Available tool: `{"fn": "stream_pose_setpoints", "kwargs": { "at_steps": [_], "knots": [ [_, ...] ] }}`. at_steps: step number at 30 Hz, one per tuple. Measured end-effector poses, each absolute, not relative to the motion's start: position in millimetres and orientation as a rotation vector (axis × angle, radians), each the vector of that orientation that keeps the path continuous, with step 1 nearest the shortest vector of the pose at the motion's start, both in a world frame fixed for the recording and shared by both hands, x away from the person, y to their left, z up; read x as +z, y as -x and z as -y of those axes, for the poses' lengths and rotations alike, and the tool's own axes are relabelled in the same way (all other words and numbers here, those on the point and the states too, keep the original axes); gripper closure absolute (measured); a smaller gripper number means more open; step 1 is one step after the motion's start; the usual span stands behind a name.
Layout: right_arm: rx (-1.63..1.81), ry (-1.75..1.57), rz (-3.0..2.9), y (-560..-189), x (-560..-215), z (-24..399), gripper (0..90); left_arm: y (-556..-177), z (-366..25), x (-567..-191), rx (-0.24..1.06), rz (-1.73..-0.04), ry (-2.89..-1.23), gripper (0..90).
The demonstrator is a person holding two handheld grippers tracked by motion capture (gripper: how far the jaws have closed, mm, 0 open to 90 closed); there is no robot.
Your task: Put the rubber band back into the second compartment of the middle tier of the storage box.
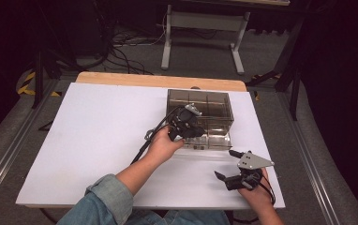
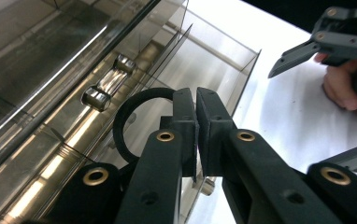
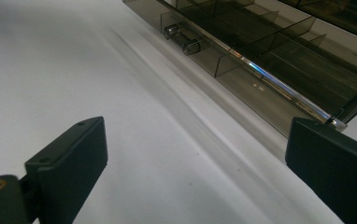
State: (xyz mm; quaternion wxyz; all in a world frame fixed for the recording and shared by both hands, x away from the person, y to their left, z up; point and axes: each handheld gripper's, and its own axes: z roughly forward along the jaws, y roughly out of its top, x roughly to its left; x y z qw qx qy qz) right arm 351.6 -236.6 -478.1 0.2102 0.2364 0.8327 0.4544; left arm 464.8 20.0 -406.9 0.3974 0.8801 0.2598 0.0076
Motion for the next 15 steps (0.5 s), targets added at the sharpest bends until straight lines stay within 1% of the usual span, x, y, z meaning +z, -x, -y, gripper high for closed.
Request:
{"fn": "stream_pose_setpoints", "kwargs": {
  "at_steps": [15],
  "knots": [
    [1.268,-0.657,-2.313,-351.0,-477.7,236.7,6.5,-466.5,-13.7,-416.4,0.011,-0.66,-2.282,86.2]
  ]
}}
